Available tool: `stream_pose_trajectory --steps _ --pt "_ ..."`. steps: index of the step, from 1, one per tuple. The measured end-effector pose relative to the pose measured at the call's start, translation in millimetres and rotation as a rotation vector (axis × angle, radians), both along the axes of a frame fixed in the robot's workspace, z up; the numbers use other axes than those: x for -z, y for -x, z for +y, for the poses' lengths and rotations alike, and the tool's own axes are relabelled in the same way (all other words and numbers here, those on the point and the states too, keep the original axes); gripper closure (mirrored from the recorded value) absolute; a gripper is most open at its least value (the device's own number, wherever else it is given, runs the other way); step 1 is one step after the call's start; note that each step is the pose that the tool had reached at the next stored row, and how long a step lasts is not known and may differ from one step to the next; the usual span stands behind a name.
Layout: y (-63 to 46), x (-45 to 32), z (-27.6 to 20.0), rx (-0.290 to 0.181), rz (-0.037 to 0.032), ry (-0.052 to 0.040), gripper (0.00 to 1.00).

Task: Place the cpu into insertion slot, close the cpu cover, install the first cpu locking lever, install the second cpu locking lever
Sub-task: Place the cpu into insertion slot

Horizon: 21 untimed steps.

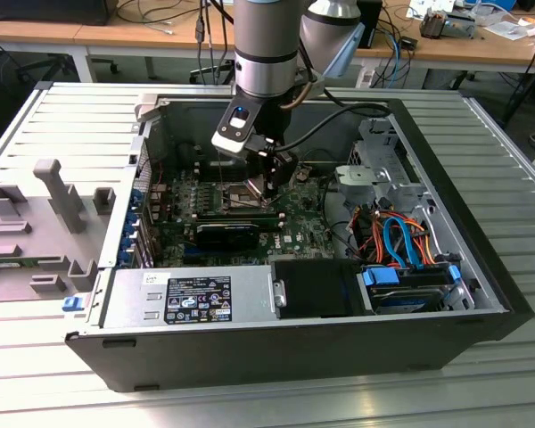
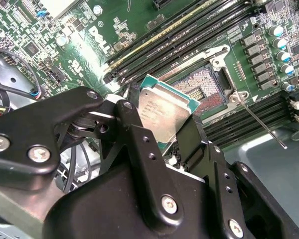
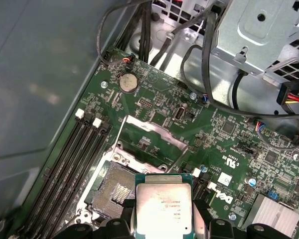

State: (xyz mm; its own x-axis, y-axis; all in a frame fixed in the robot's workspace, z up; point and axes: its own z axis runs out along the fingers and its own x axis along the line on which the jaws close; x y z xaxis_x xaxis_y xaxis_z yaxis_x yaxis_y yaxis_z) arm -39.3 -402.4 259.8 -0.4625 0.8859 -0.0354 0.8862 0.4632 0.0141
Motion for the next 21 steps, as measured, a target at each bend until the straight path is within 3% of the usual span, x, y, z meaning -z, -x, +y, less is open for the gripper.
stream_pose_trajectory --steps 21 --pt "0.0 0.0 0.0 0.036 0.0 0.0001 0.46"
